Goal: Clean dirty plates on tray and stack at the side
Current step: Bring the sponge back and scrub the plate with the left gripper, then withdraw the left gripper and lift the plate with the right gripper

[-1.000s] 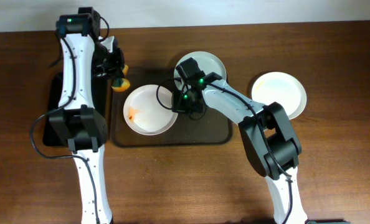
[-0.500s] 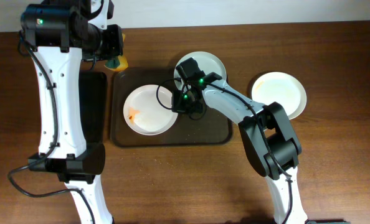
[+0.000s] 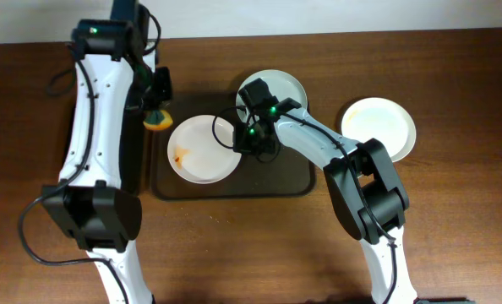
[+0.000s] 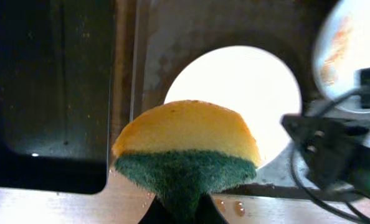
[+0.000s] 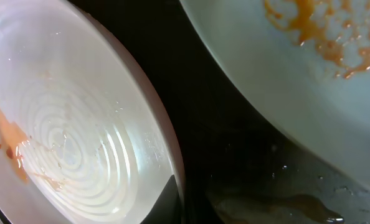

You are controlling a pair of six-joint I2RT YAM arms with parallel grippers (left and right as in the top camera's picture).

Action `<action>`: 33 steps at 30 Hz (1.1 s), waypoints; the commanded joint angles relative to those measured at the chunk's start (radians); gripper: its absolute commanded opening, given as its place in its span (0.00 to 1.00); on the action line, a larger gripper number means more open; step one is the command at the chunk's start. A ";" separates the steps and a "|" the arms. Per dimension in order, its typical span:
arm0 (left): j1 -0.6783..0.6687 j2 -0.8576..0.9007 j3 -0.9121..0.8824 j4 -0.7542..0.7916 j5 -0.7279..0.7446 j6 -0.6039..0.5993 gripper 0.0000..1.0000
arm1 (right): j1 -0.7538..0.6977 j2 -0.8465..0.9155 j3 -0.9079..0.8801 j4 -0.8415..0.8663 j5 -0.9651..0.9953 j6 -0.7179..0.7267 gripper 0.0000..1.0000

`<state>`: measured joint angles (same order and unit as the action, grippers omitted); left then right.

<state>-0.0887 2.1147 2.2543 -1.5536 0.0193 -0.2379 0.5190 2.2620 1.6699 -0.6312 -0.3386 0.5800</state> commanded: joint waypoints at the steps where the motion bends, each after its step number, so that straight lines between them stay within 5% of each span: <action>1: -0.003 -0.021 -0.171 0.072 -0.043 -0.073 0.01 | 0.005 0.021 0.006 -0.003 0.010 0.005 0.04; 10: -0.089 -0.021 -0.710 0.645 -0.041 -0.046 0.01 | 0.005 0.021 0.006 0.004 0.010 0.005 0.04; 13: -0.134 -0.038 -0.765 0.743 -0.041 0.002 0.01 | 0.005 0.021 0.006 0.004 0.010 0.006 0.04; 22: -0.092 -0.047 -0.933 0.880 -0.052 0.031 0.01 | 0.005 0.021 0.006 0.005 0.010 0.005 0.04; 27: -0.088 -0.047 -0.962 0.921 -0.298 0.031 0.01 | 0.005 0.021 0.006 0.011 0.010 0.006 0.04; 33: -0.104 -0.047 -0.959 1.014 -0.358 0.031 0.01 | 0.005 0.021 0.006 0.011 0.010 0.005 0.04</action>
<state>-0.1936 2.0251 1.3224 -0.5644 -0.2619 -0.2237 0.5209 2.2620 1.6699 -0.6189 -0.3386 0.5804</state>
